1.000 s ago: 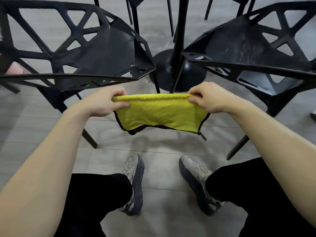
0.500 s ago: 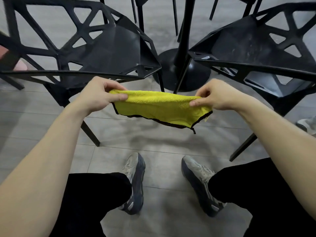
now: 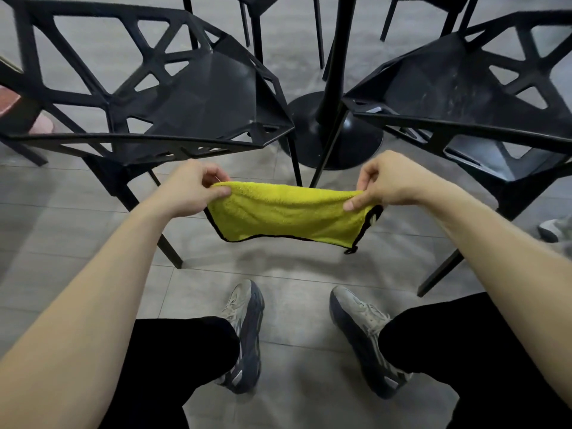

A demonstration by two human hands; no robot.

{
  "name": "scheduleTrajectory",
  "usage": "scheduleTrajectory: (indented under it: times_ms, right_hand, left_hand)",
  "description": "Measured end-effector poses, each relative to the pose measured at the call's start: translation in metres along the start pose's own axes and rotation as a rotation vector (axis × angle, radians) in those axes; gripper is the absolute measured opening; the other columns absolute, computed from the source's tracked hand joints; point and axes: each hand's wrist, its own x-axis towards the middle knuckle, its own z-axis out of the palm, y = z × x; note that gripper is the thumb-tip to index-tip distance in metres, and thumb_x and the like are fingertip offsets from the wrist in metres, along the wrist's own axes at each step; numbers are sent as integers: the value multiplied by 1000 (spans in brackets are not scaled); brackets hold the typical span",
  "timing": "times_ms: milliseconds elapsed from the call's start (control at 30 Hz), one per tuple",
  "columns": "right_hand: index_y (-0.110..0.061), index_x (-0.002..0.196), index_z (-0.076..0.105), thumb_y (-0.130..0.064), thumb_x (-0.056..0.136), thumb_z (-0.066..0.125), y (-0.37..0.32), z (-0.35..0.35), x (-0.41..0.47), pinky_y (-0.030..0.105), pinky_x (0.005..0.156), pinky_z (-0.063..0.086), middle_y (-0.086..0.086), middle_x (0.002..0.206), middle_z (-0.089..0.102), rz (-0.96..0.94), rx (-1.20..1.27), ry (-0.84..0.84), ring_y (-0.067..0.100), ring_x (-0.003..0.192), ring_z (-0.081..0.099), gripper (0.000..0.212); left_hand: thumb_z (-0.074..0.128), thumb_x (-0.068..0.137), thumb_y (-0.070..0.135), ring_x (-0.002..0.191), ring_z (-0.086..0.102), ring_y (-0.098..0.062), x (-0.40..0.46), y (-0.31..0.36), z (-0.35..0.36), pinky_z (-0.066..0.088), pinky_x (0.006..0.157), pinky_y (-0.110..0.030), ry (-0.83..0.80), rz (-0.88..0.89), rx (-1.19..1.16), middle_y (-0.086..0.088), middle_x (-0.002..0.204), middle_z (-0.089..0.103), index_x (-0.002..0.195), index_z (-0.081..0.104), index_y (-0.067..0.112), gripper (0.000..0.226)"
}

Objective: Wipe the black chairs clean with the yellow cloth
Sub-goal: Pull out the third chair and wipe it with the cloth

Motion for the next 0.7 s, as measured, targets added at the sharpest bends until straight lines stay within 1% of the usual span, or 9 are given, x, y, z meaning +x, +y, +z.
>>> scheduleTrajectory:
  times_ms: [33, 133, 200, 367, 500, 533, 600, 633, 700]
  right_hand:
    - [-13, 80, 76, -42, 60, 102, -1, 1, -2, 20, 48, 50, 1, 67, 72, 28, 54, -40, 8, 52, 64, 44]
    - [-7, 89, 78, -41, 75, 94, -7, 11, -11, 23, 53, 56, 6, 73, 73, 135, 245, -234, 13, 60, 67, 40]
    - [-5, 92, 75, -32, 87, 87, -14, 26, -13, 24, 53, 57, 9, 73, 69, 184, 418, -295, 15, 59, 65, 30]
    - [6, 118, 71, -11, 97, 74, -43, 60, -20, 33, 70, 68, 17, 93, 78, 280, 989, -340, 22, 68, 77, 27]
    - [2, 118, 71, -6, 102, 66, -58, 66, -28, 33, 82, 66, 16, 106, 79, 231, 1259, -348, 23, 83, 79, 19]
    - [4, 121, 70, -1, 102, 63, -58, 61, -30, 34, 84, 66, 18, 112, 78, 213, 1286, -362, 25, 90, 80, 21]
    - [8, 125, 67, 8, 100, 59, -55, 50, -31, 41, 92, 64, 22, 116, 77, 164, 1235, -384, 32, 103, 79, 26]
    - [8, 125, 66, 8, 98, 62, -52, 46, -31, 43, 92, 64, 23, 113, 78, 125, 1109, -349, 32, 103, 79, 28]
    - [2, 130, 63, -5, 90, 79, -41, 41, -29, 44, 95, 63, 17, 114, 78, -18, 578, -74, 26, 102, 77, 43]
  left_hand:
    - [79, 99, 22, 100, 74, -26, 1, 0, 1, 60, 96, -45, 2, -27, -25, -5, 101, 80, 99, 77, 25, 3]
    - [72, 104, 30, 85, 62, -17, -2, 13, 11, 49, 74, -33, -30, -97, -105, -3, 93, 74, 96, 76, 19, 15]
    - [68, 106, 29, 81, 56, -14, -6, 28, 22, 43, 68, -30, -54, -95, -126, 0, 88, 67, 96, 74, 17, 17]
    - [71, 104, 23, 75, 58, -12, -21, 68, 51, 47, 70, -27, -108, 191, -180, 1, 85, 67, 112, 70, 20, 8]
    - [86, 86, 53, 91, 71, -12, -28, 81, 57, 58, 80, -29, -210, 252, -225, 5, 102, 74, 117, 68, 35, 40]
    - [91, 80, 51, 95, 71, -11, -28, 80, 55, 60, 84, -32, -188, 267, -176, 6, 106, 74, 118, 67, 36, 47]
    - [87, 80, 35, 95, 71, -14, -26, 77, 52, 61, 87, -41, -105, 293, -111, 8, 104, 74, 117, 68, 34, 42]
    - [78, 80, 29, 94, 71, -16, -25, 76, 51, 60, 86, -43, -73, 302, -110, 8, 101, 74, 115, 68, 33, 36]
    - [67, 80, 21, 92, 69, -16, -27, 79, 50, 58, 85, -41, -41, 308, -101, 10, 98, 73, 114, 68, 34, 36]
